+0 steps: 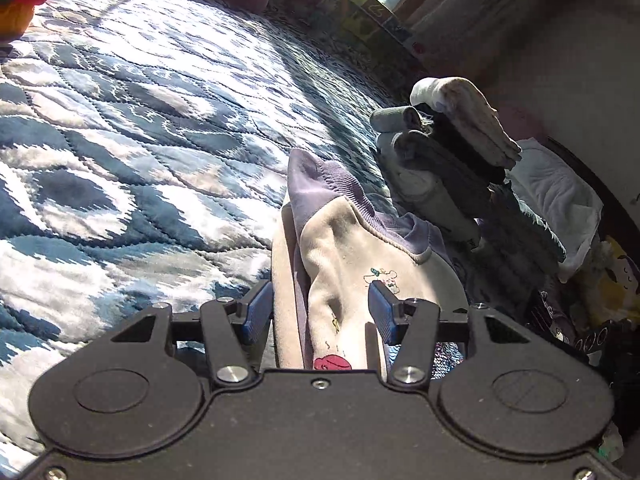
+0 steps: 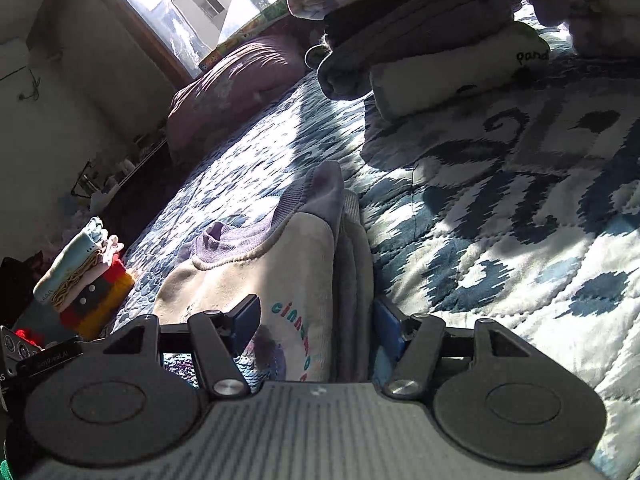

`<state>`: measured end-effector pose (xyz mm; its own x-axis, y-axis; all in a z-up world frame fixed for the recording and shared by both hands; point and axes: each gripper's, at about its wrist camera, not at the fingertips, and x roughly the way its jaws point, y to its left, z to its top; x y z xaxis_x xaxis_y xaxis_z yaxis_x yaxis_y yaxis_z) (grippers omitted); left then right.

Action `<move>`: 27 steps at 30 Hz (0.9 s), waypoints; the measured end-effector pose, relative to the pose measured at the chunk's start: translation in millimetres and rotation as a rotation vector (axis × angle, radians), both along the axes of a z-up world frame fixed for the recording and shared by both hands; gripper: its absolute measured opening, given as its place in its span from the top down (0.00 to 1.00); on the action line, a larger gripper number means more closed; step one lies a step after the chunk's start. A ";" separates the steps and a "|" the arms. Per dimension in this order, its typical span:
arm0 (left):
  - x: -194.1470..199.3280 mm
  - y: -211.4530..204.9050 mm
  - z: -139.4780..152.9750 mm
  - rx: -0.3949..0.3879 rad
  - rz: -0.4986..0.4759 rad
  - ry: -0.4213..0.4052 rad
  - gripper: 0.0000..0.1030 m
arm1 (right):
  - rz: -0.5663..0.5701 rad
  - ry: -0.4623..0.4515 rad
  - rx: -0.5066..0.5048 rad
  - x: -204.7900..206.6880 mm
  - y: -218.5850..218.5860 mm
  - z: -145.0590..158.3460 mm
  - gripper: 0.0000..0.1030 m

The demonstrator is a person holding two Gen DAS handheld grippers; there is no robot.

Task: Fold clothes
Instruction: 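Grasp the folded sweatshirt with both tools and lift it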

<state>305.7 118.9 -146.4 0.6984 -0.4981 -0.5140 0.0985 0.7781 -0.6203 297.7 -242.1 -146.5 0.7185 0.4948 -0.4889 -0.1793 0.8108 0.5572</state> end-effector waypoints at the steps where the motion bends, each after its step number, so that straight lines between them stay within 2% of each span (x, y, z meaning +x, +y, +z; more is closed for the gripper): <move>1: 3.9 0.2 -2.2 -0.019 0.005 0.008 0.50 | 0.001 0.005 0.010 3.2 0.3 -1.6 0.40; 5: 18.7 7.1 -9.6 -0.122 0.038 0.039 0.52 | 0.004 0.027 0.050 16.1 1.5 -8.0 0.40; 7: 23.4 7.8 -12.5 -0.144 0.040 0.051 0.59 | 0.005 0.037 0.070 22.6 2.1 -11.2 0.40; 9: 24.8 6.2 -13.4 -0.160 0.026 0.052 0.61 | 0.011 0.045 0.086 27.1 3.1 -13.8 0.41; 11: 23.0 3.7 -13.8 -0.168 0.018 0.050 0.62 | 0.025 0.045 0.091 27.2 5.0 -15.0 0.50; 13: 21.2 2.2 -15.1 -0.178 0.022 0.043 0.70 | 0.039 0.044 0.096 27.3 6.9 -16.2 0.73; 15: 21.0 1.0 -18.1 -0.200 0.024 0.046 0.80 | 0.049 0.032 0.094 25.7 9.4 -16.5 0.77; 20: 8.4 6.1 -9.4 -0.250 0.033 0.030 0.85 | 0.067 -0.016 0.134 12.5 8.2 -4.2 0.80; 27: -44.5 33.9 20.4 -0.326 0.096 -0.007 0.85 | 0.139 -0.072 0.212 -17.8 22.7 23.2 0.81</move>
<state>261.1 152.8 -126.0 0.7529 -0.5672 -0.3338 0.0391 0.5449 -0.8376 279.9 -219.4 -123.4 0.6658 0.6771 -0.3134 -0.3264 0.6420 0.6937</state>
